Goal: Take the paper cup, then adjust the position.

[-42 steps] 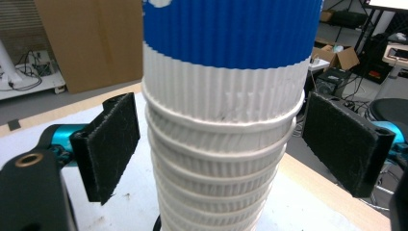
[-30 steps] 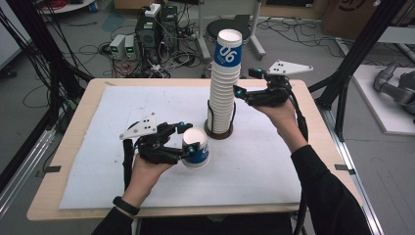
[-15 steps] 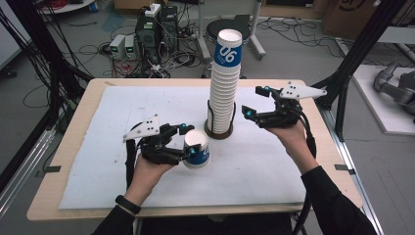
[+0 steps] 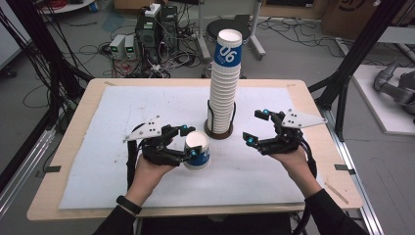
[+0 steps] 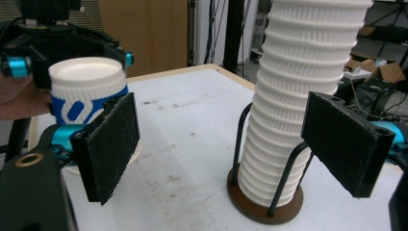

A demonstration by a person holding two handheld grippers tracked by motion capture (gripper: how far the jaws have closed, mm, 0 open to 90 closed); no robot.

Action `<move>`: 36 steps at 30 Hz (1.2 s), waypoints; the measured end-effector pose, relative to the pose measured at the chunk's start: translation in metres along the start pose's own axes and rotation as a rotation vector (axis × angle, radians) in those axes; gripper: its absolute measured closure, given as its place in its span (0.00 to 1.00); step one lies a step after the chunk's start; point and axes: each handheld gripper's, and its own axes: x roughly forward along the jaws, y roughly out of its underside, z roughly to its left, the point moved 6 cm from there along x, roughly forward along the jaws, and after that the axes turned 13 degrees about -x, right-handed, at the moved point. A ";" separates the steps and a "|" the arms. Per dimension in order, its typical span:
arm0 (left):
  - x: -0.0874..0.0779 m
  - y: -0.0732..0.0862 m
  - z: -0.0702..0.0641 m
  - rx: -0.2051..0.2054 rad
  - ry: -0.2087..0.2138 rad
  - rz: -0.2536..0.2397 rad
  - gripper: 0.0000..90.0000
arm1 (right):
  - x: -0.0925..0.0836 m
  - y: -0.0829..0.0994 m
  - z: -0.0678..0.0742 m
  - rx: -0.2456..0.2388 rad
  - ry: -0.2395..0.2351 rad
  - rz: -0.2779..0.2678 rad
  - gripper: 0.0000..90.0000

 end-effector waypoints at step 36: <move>0.004 0.000 -0.007 -0.014 0.047 -0.019 0.34 | 0.004 0.035 0.022 0.040 -0.130 -0.004 0.15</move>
